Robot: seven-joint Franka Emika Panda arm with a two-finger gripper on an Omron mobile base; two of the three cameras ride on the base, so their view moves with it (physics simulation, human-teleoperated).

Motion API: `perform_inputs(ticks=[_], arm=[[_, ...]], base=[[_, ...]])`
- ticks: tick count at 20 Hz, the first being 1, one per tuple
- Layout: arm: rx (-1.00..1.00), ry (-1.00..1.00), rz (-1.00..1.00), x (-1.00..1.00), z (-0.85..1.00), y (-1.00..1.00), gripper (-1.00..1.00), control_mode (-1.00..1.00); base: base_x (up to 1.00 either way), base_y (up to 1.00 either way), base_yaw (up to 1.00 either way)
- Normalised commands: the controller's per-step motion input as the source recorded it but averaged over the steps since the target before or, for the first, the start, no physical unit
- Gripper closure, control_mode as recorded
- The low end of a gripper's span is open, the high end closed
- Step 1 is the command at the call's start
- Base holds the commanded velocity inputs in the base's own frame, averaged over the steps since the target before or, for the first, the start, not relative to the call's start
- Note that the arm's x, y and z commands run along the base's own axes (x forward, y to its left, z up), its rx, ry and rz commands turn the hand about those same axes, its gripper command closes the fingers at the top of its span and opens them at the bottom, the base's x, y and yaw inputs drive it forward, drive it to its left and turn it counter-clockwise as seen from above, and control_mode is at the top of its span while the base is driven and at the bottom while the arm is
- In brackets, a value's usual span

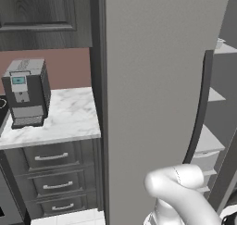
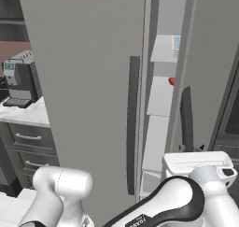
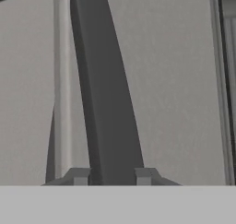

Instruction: Open the freezer door, pick up the ice cube tray from the freezer, and place it on the dining counter.

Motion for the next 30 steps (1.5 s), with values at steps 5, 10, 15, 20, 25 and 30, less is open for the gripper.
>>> perform_inputs(ticks=[5, 10, 15, 20, 25, 30], arm=[[0.00, 0.00, 0.00, 0.00, 0.00, -0.20, 1.00, -1.00], [0.00, 0.00, 0.00, 0.00, 0.00, -0.09, 1.00, -1.00], [0.00, 0.00, 0.00, 0.00, 0.00, 0.00, 1.00, -1.00], [0.00, 0.00, -0.01, 0.02, 0.00, 0.00, 1.00, -1.00], [0.00, 0.00, 0.00, 0.08, 0.00, -0.05, 1.00, -1.00], [0.00, 0.00, 0.00, 0.00, 0.00, 0.00, -1.00, -1.00]], base=[[0.00, 0.00, 0.00], [0.00, 0.00, 0.00], [0.00, 0.00, 0.00], [0.00, 0.00, 0.00], [0.00, 0.00, 0.00], [0.00, 0.00, 0.00]])
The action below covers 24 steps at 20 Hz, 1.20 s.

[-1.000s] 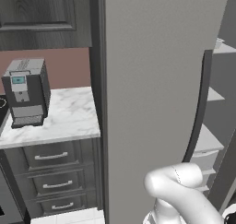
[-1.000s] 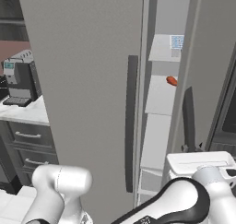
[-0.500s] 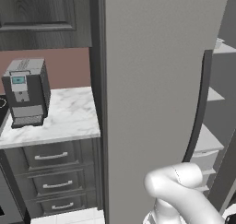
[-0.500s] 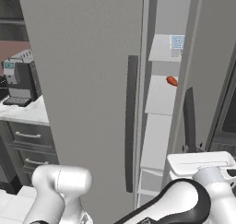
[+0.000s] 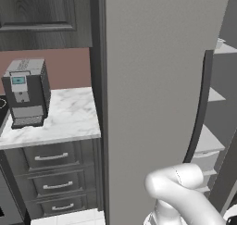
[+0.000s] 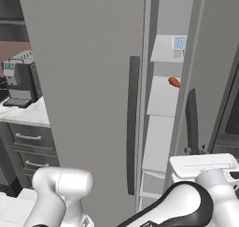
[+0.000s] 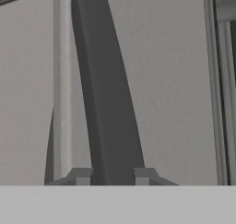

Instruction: Open the freezer door, pick up the ice cube tray from the freezer, and place it on the dining counter.

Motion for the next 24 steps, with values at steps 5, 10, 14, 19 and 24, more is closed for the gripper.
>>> perform_inputs(ticks=[5, 10, 14, 19, 24], arm=[[0.00, 0.00, 0.00, 0.00, 0.00, 0.00, -1.00, -1.00], [0.00, 0.00, 0.00, 0.00, 0.00, 0.00, -1.00, -1.00], [0.00, 0.00, 0.00, 0.00, 0.00, 0.00, -1.00, -1.00], [0.00, 0.00, -0.02, -0.20, 0.00, 0.00, -1.00, -1.00], [0.00, 0.00, -0.09, -0.62, 0.03, 0.02, -1.00, -1.00]], base=[[0.00, 0.00, 0.00], [0.00, 0.00, 0.00], [0.00, 0.00, 0.00], [0.00, 0.00, 0.00], [0.00, 0.00, 0.00]])
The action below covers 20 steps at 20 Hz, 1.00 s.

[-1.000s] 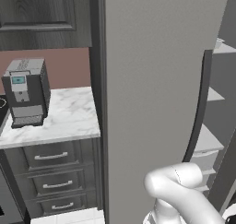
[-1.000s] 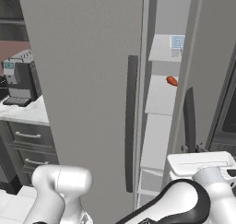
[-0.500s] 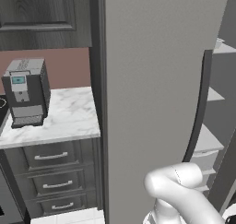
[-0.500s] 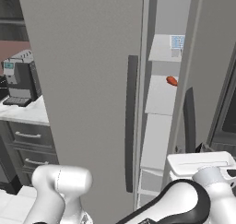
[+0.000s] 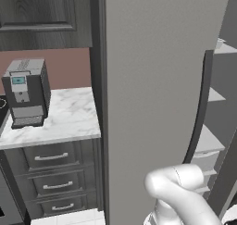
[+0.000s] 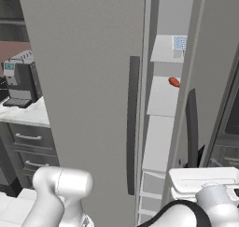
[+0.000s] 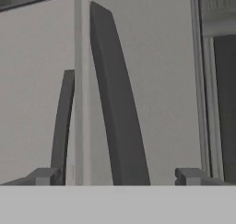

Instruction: Open the freezer door, pick up the ice cube tray from the freezer, and place it on the dining counter.

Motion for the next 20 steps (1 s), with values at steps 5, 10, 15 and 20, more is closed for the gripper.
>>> perform_inputs(ticks=[5, 10, 15, 20], arm=[[-0.04, 0.00, -0.26, -0.52, 0.01, 0.68, -1.00, -1.00], [-0.02, 0.00, -0.31, -0.45, 0.01, 0.77, -1.00, -1.00], [0.00, 0.00, -0.31, -0.21, 0.24, 0.60, -1.00, -1.00], [0.00, 0.05, -0.26, -0.13, 0.40, 0.46, -1.00, -1.00]], base=[[0.00, 0.00, 0.00], [0.00, 0.00, 0.00], [0.00, 0.00, 0.00], [0.00, 0.00, 0.00]])
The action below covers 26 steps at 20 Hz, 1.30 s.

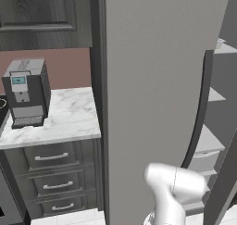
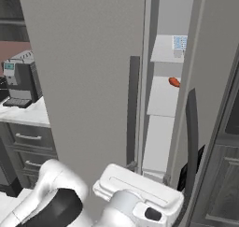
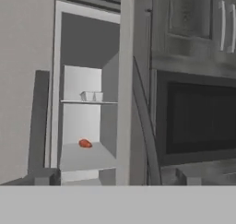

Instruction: Open the freezer door, pick up the ice cube tray from the freezer, and place it on the dining counter.

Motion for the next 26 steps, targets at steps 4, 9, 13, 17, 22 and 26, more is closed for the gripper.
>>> perform_inputs(ticks=[4, 9, 13, 17, 22, 26], arm=[[0.00, 0.10, -0.24, -0.18, 0.38, 0.45, -1.00, -1.00], [0.00, 0.09, -0.21, -0.12, 0.38, 0.35, -1.00, -1.00], [0.00, 0.07, -0.22, -0.11, 0.23, 0.37, -1.00, -1.00], [0.00, 0.03, -0.23, 0.00, 0.12, 0.38, -1.00, -1.00], [0.00, 0.00, -0.24, 0.18, 0.01, 0.36, -1.00, -1.00], [0.00, 0.00, -0.24, 0.39, 0.00, 0.28, -1.00, -1.00]], base=[[0.00, 0.00, 0.00], [0.00, 0.00, 0.00], [0.00, 0.00, 0.00], [0.00, 0.00, 0.00], [0.00, 0.00, 0.00], [0.00, 0.00, 0.00]])
